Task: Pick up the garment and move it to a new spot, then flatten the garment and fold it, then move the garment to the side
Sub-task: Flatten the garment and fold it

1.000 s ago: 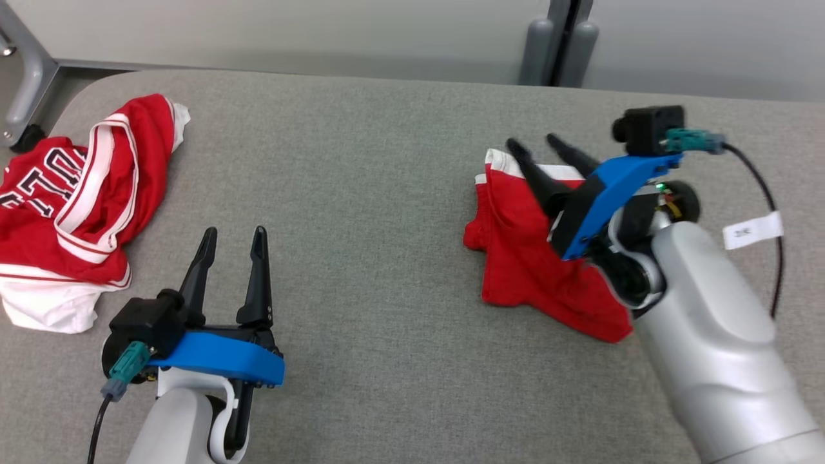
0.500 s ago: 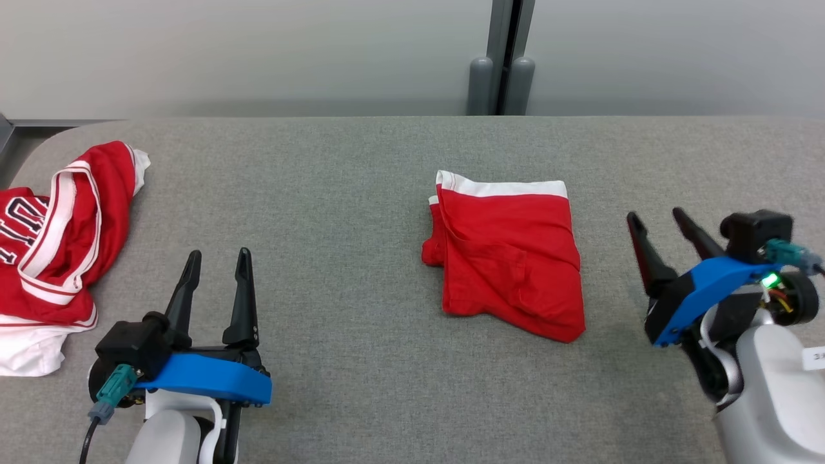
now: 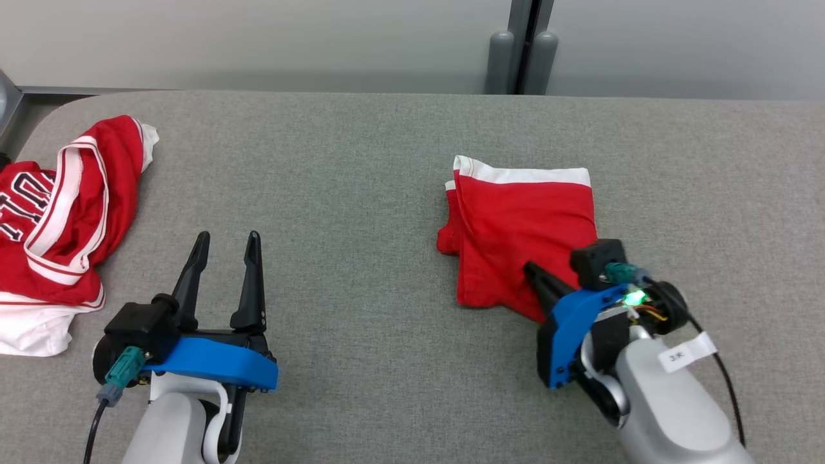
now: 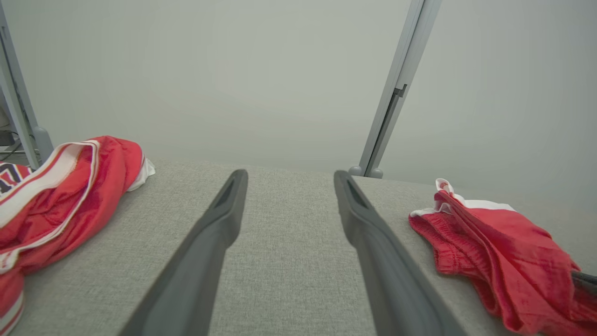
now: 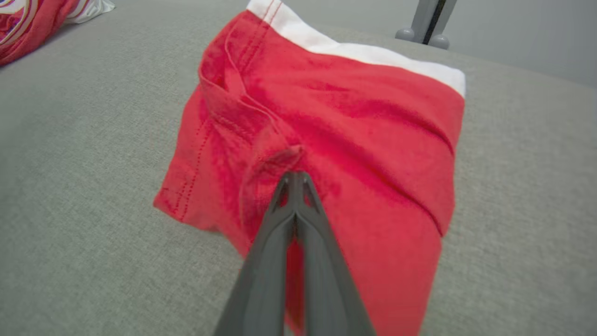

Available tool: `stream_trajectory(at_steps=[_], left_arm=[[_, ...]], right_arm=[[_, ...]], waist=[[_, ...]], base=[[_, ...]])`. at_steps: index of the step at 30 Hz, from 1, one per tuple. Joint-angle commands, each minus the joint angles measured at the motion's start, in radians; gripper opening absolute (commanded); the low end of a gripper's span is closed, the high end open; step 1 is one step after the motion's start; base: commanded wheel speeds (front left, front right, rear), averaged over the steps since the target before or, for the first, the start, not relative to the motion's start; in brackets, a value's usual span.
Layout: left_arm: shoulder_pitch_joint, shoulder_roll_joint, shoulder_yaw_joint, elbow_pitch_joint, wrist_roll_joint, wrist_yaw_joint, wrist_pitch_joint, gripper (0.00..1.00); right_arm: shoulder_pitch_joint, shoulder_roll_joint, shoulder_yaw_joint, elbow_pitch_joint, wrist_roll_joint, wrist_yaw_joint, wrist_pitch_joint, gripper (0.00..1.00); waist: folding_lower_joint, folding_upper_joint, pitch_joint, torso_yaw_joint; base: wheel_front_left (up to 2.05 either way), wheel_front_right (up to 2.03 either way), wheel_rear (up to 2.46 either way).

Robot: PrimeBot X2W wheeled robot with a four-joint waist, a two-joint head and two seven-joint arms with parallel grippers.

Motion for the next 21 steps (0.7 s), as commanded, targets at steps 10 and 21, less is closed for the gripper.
stream_trajectory(at_steps=[10, 21], left_arm=[[0.022, 0.008, 0.022, 0.011, -0.004, -0.001, -0.005, 1.00], [0.097, 0.016, 0.080, -0.012, 0.006, 0.008, -0.005, 1.00]], right_arm=[[0.047, -0.033, 0.310, -0.133, 0.280, 0.000, 0.004, 0.00], [0.218, -0.066, -0.063, -0.350, 0.224, 0.001, -0.200, 1.00]], waist=[[-0.0001, 0.0000, -0.038, -0.023], [-0.0001, 0.0000, -0.108, -0.087]], base=[[0.00, 0.00, 0.00], [0.00, 0.00, 0.00]])
